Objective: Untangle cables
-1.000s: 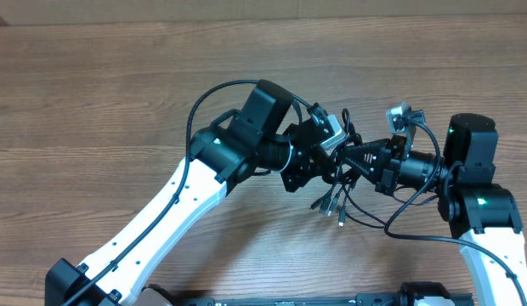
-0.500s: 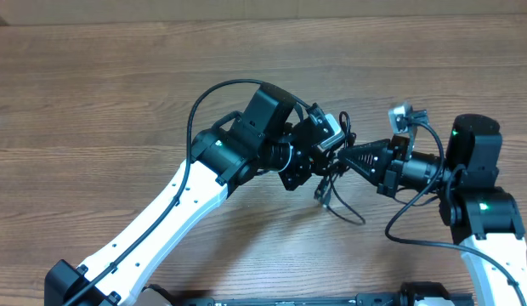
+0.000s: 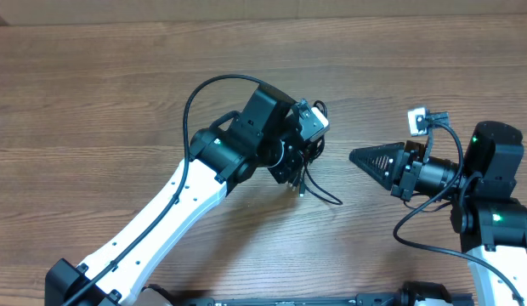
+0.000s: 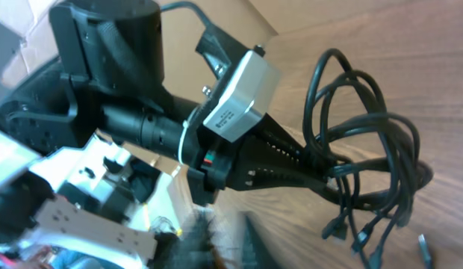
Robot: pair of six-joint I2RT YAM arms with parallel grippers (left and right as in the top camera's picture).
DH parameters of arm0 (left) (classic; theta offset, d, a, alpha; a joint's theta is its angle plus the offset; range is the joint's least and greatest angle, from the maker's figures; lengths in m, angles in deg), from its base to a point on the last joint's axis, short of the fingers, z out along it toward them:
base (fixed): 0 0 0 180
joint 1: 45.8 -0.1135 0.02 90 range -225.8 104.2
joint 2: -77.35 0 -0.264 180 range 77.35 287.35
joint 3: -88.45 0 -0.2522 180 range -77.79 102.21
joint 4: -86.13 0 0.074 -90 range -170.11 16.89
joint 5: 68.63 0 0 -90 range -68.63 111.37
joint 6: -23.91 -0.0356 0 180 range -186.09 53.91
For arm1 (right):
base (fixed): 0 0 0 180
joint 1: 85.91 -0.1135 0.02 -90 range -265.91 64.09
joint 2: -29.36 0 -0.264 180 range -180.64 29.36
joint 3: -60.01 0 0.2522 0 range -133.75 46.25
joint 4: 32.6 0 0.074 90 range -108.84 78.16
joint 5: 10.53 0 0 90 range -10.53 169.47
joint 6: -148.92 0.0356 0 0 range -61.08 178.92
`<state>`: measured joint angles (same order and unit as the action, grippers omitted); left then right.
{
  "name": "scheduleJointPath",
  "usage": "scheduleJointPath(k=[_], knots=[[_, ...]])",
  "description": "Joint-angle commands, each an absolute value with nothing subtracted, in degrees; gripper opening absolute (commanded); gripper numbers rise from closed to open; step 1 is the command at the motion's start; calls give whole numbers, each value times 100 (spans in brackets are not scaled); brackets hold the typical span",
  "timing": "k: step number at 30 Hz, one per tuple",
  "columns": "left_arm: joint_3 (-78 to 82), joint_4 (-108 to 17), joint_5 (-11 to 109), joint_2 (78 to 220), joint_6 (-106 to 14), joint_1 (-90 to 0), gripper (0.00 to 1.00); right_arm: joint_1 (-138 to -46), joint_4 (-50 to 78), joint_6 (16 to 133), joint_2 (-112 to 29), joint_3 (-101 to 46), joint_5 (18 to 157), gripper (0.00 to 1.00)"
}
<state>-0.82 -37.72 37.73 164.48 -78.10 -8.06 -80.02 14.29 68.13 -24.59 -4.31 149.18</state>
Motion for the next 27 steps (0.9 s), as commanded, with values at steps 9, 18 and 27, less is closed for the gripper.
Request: scheduleJointPath(k=[9,18,27], knots=[[10,-4095,6046,16395,-8437,-837,4,-7982,1494,5681,-2438,-486,14966,85],[10,-4307,6645,16395,-8433,-837,4,-7984,1558,5231,-2438,-486,14973,82],[10,-4314,6669,16395,-8435,-769,4,-7984,1492,4938,-2438,-486,15320,82]])
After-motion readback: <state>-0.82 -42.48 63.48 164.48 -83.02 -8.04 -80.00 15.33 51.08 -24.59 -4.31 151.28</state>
